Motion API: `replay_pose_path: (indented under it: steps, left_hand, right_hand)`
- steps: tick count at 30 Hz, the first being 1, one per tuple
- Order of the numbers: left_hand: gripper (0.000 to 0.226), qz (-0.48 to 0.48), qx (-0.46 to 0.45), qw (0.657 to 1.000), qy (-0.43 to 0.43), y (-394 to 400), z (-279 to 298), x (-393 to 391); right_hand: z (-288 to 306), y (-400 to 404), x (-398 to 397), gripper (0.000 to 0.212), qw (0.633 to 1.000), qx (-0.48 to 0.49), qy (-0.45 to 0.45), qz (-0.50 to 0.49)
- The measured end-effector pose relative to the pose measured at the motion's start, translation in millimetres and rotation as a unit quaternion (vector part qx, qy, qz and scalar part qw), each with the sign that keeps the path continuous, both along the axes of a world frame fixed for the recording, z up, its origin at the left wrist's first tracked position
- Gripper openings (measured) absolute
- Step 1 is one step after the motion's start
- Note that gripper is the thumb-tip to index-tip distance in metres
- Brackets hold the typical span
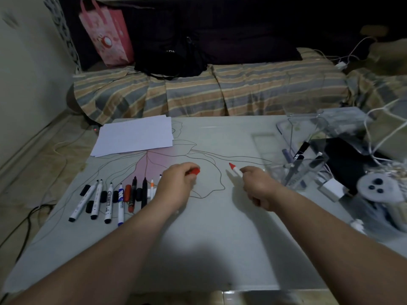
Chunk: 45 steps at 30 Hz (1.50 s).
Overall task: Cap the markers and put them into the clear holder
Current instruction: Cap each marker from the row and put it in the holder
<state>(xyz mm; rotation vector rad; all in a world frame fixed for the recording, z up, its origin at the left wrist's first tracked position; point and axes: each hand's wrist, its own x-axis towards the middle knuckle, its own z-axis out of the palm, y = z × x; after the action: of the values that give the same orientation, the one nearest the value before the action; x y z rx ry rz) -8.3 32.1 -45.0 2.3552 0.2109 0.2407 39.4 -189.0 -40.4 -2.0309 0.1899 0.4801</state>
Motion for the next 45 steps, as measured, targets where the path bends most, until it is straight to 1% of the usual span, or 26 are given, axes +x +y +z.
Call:
replay_pose_path:
  steps: [2, 4, 6, 7, 9, 10, 11, 12, 16, 18, 21, 24, 26, 29, 31, 33, 36, 38, 41, 43, 45]
  left_hand:
    - [0.031, 0.008, -0.068, 0.998, -0.009, -0.9, 4.8, -3.5]
    - [0.032, 0.007, -0.147, 0.989, -0.013, -2.9, 7.2, -5.1]
    - [0.031, 0.002, -0.188, 0.982, -0.024, -5.7, 9.8, -4.6]
    - [0.031, 0.001, -0.199, 0.980, -0.029, -6.5, 10.2, -3.3]
    - [0.031, 0.005, -0.214, 0.976, -0.034, -7.4, 10.8, -1.4]
    - [0.030, 0.010, -0.217, 0.975, -0.035, -7.7, 11.3, -0.9]
    - [0.028, 0.014, -0.220, 0.975, -0.036, -8.1, 11.5, -0.3]
    - [0.027, 0.017, -0.220, 0.975, -0.038, -9.0, 12.5, 0.0]
    - [0.025, 0.004, -0.190, 0.980, -0.052, -15.9, 20.6, -2.9]
    - [0.026, -0.013, -0.162, 0.985, -0.063, -20.4, 24.5, -5.4]
    - [0.026, -0.036, -0.104, 0.990, -0.084, -23.5, 26.6, -6.5]
    - [0.028, -0.056, -0.048, 0.992, -0.101, -25.3, 28.4, -6.9]
    - [0.031, -0.093, 0.012, 0.989, -0.118, -26.7, 28.5, -7.5]
    - [0.026, -0.140, 0.150, 0.970, -0.129, -31.0, 30.7, -6.9]
    - [0.022, -0.140, 0.198, 0.965, -0.097, -35.2, 37.2, -7.3]
    - [0.021, -0.147, 0.221, 0.961, -0.072, -40.1, 43.0, -9.8]
    - [0.018, -0.159, 0.219, 0.960, -0.075, -45.8, 46.7, -12.7]
    - [0.017, -0.164, 0.210, 0.962, -0.061, -45.4, 46.6, -13.6]
    - [0.016, -0.173, 0.187, 0.965, -0.058, -45.4, 43.4, -12.8]
    - [0.014, -0.183, 0.140, 0.971, -0.061, -46.8, 37.2, -12.2]
    - [0.014, -0.190, 0.053, 0.979, -0.051, -51.5, 32.3, -13.2]
  right_hand:
    - [8.7, -5.9, 0.7, 0.028, 0.996, -0.033, -0.080, 0.008]
    - [17.7, -11.4, -2.2, 0.033, 0.983, -0.058, -0.171, 0.026]
    - [23.0, -17.1, -3.7, 0.023, 0.968, -0.059, -0.237, 0.065]
    - [25.0, -19.8, -5.3, 0.018, 0.953, -0.095, -0.270, 0.098]
    - [28.2, -26.4, -8.1, 0.019, 0.895, -0.217, -0.360, 0.149]
    - [29.8, -28.2, -9.3, 0.022, 0.865, -0.260, -0.396, 0.163]
    - [33.8, -28.9, -11.5, 0.023, 0.852, -0.279, -0.412, 0.166]
    - [36.7, -29.1, -12.6, 0.022, 0.846, -0.281, -0.422, 0.164]
    - [38.5, -25.8, -16.1, 0.019, 0.820, -0.313, -0.450, 0.166]
    - [37.5, -25.8, -16.1, 0.020, 0.819, -0.317, -0.449, 0.166]
    - [38.3, -24.8, -16.6, 0.020, 0.814, -0.322, -0.454, 0.166]
    - [36.6, -21.0, -18.6, 0.019, 0.797, -0.329, -0.477, 0.172]
    - [34.7, -16.4, -20.4, 0.022, 0.794, -0.317, -0.488, 0.178]
    - [32.9, -10.2, -21.3, 0.028, 0.785, -0.305, -0.509, 0.179]
    - [32.3, -9.2, -20.8, 0.031, 0.785, -0.293, -0.517, 0.175]
    - [32.4, -9.0, -22.1, 0.035, 0.793, -0.273, -0.513, 0.182]
    - [34.6, -8.7, -25.0, 0.039, 0.802, -0.260, -0.499, 0.198]
    - [36.7, -8.7, -27.3, 0.039, 0.803, -0.264, -0.493, 0.204]
    - [41.6, -10.2, -31.0, 0.028, 0.805, -0.283, -0.479, 0.205]
    - [47.4, -10.6, -35.6, 0.019, 0.806, -0.310, -0.459, 0.208]
    - [58.2, -15.5, -38.6, 0.016, 0.799, -0.355, -0.435, 0.216]
